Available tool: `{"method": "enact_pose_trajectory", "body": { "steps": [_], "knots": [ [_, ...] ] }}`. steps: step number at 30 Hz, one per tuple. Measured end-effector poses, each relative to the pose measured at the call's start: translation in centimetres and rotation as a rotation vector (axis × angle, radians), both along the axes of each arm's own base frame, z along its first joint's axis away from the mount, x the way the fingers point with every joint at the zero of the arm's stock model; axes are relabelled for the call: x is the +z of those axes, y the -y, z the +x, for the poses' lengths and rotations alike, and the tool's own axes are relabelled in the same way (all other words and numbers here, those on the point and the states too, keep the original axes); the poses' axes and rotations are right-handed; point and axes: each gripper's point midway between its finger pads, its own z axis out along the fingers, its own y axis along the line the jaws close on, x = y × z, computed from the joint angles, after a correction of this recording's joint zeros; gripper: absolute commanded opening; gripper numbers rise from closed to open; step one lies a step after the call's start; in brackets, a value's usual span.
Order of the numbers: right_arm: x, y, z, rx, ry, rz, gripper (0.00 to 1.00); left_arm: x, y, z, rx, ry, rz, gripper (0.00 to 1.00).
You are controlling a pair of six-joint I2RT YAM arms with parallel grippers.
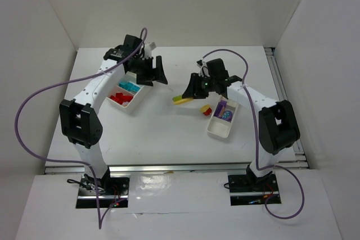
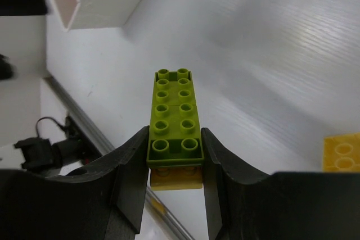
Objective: Sort the legos into containers by color
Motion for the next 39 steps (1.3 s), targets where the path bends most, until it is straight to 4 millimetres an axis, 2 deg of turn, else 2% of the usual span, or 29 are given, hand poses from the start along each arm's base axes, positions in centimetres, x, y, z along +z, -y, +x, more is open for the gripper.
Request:
{"method": "enact_pose_trajectory", "body": {
  "steps": [5,9,11,12,14,18,21,24,26,32,39],
  "knots": [
    [2.1,-1.5,-1.6,0.157,-0.007,0.13,0.14,-1.9,2.4,-2.2,-0.19,-0.033,-0.131,0.88],
    [2.5,-2.1,-2.5,0.27,-0.026,0.183,0.15,-1.3,3.1,-2.4,-0.284,0.012,-0.171,0.86],
    [1.7,-2.2,-2.2,0.283,-0.051,0.164,0.15,-1.3,2.9,-2.0,-0.278,0.028,-0.166,0.83],
    [1.0,-2.1,-1.8,0.277,-0.067,0.143,0.15,-1.4,2.5,-1.7,-0.262,0.03,-0.156,0.79],
    [-0.8,-2.0,-0.9,0.254,-0.087,0.088,0.15,-1.7,1.3,-0.8,-0.218,0.038,-0.128,0.77],
    [-3.9,-1.6,-0.5,0.221,-0.138,0.017,0.15,-2.5,-1.2,0.7,-0.111,0.042,-0.056,0.77],
    [-4.7,-2.1,-0.7,0.238,-0.16,0.016,0.15,-2.9,-1.9,1.1,-0.08,0.041,-0.028,0.84],
    [-4.1,-2.9,-1.2,0.297,-0.162,0.069,0.15,-3.1,-1.6,0.2,-0.112,0.027,-0.046,0.93],
    [-3.4,-3.2,-1.8,0.351,-0.158,0.116,0.15,-3.2,-1.1,-0.5,-0.15,0.019,-0.073,0.95],
    [-1.0,-2.9,-5.0,0.55,-0.171,0.259,0.15,-2.4,0.8,-3.2,-0.291,0.015,-0.183,0.95],
    [0.6,-2.4,-7.1,0.645,-0.189,0.363,0.15,-0.9,3.6,-6.7,-0.507,0.034,-0.314,0.95]
  ]
}}
